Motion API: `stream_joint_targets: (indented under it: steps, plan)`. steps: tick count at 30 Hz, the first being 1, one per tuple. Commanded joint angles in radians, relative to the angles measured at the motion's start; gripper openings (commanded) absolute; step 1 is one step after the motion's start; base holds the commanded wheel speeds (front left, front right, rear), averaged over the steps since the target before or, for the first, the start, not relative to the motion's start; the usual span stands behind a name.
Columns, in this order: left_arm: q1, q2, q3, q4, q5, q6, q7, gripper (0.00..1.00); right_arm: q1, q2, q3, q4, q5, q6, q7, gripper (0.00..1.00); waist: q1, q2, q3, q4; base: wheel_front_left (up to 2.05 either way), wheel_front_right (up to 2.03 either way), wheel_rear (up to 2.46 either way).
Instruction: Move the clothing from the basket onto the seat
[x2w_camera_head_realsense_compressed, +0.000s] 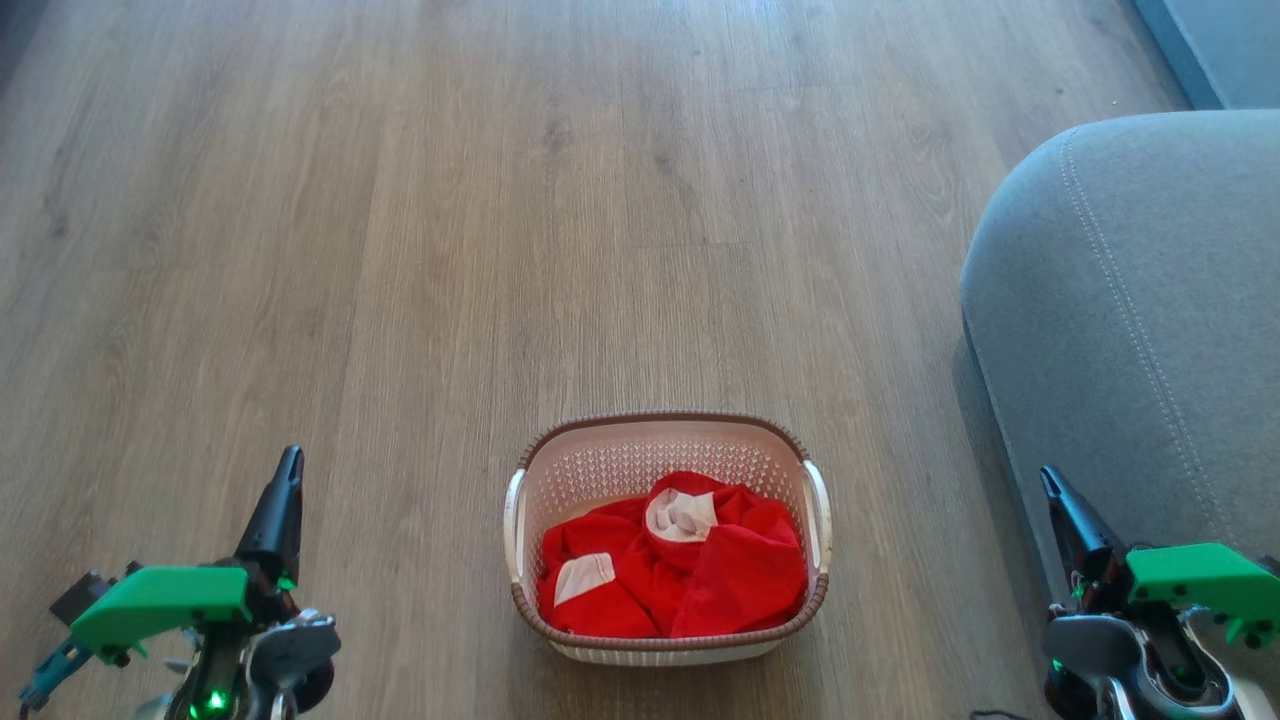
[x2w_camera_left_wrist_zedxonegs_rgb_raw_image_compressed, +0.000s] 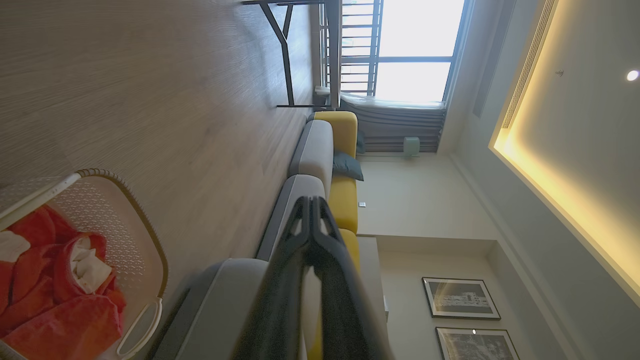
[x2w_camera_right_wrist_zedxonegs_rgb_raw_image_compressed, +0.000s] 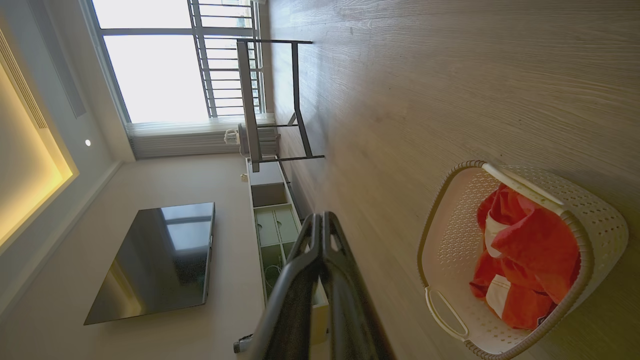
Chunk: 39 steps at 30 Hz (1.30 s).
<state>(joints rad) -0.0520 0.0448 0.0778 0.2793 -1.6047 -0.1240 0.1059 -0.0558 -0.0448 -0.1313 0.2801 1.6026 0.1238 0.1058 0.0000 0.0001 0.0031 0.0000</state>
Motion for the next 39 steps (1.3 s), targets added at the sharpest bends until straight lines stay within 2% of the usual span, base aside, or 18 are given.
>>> stream_joint_targets:
  steps: [1, 27, 28, 33, 39]
  plan:
    - [-0.056, 0.005, 0.036, -0.034, -0.004, -0.007, 0.007, 0.0, -0.052, -0.005, 0.018, -0.035, 0.006, 0.007, 0.007, 0.0, 0.0, -0.0001, 0.0, 0.0, 0.0, 0.0, 0.0]
    - [-0.056, 0.005, 0.036, -0.034, -0.004, -0.007, 0.007, 0.0, -0.052, -0.005, 0.018, -0.035, 0.006, 0.007, 0.007, 0.0, 0.0, -0.0001, 0.0, 0.0, 0.0, 0.0, 0.0]
    - [0.0, 0.0, 0.0, 0.0, 0.0, 0.0, 0.0, 1.0, 0.0, 0.0, 0.0, 0.0, 0.0, 0.0, 0.0, 1.0, 0.0, -0.0001, 0.0, 0.0, 0.0, 0.0, 0.0]
    - [0.047, -0.004, -0.004, 0.073, 0.0, 0.001, -0.001, 1.0, 0.031, 0.007, 0.007, 0.072, -0.001, 0.0, -0.002, 1.0, 0.0, -0.0001, 0.0, 0.0, 0.0, 0.0, 0.0]
    - [0.025, -0.002, -0.002, 0.083, 0.006, 0.001, -0.012, 1.0, 0.008, 0.005, 0.019, 0.073, -0.011, 0.0, -0.012, 1.0, 0.0, -0.0001, 0.002, -0.001, 0.0, 0.0, 0.0]
